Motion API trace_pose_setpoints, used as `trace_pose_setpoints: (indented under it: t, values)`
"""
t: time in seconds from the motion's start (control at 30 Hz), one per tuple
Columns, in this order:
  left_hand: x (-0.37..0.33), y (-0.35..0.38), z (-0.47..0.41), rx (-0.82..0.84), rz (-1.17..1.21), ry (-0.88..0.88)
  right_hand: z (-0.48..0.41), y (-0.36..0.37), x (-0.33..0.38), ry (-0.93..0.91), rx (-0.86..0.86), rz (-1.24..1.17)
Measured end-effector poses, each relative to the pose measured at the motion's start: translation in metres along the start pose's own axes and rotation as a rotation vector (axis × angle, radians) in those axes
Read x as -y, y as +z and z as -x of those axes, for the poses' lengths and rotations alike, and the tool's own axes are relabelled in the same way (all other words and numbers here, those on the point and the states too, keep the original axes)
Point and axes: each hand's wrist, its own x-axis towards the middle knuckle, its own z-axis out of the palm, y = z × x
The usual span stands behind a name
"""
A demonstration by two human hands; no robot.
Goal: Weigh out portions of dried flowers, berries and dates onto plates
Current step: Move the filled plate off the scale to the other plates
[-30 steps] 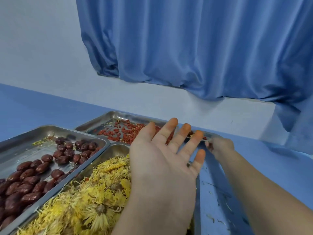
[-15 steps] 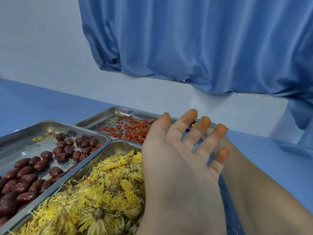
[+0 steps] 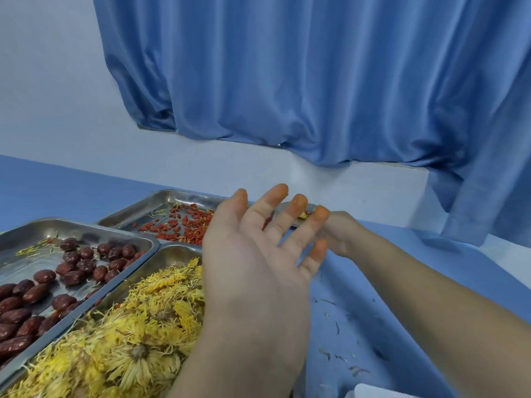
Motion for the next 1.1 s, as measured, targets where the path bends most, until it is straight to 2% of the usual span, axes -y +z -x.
trace_pose_setpoints:
  t: [0.13, 0.33, 0.47, 0.6, 0.67, 0.77, 0.8, 0.9, 1.1]
  values:
    - [0.018, 0.030, 0.019, -0.144, -0.281, 0.089, 0.066, -0.016, 0.026, -0.055, 0.106, 0.076]
    - [0.048, 0.070, 0.058, -0.005, -0.430, 0.063, 0.191, -0.063, 0.050, -0.177, 0.143, 0.102]
    - [0.074, 0.078, 0.083, 0.098, -0.600, 0.040, 0.262, -0.108, 0.045, -0.199, 0.081, 0.083]
    - [0.096, 0.074, 0.109, 0.122, -0.649, -0.045, 0.320, -0.155, 0.028, -0.258, -0.024, 0.214]
    - [0.102, 0.065, 0.118, 0.113, -0.623, -0.084, 0.341, -0.179, 0.018, -0.309, -0.150, 0.384]
    - [0.108, 0.047, 0.121, 0.057, -0.556, -0.142, 0.363, -0.218, 0.005, -0.441, -0.411, 1.035]
    - [0.109, 0.041, 0.121, 0.031, -0.524, -0.156, 0.370, -0.228, 0.001, -0.462, -0.452, 1.186]
    - [0.112, 0.026, 0.122, -0.045, -0.437, -0.150, 0.388, -0.247, -0.009, -0.410, -0.420, 1.306]
    - [0.101, 0.003, 0.121, -0.137, -0.449, 0.005, 0.397, -0.240, -0.021, -0.313, -0.345, 1.524]
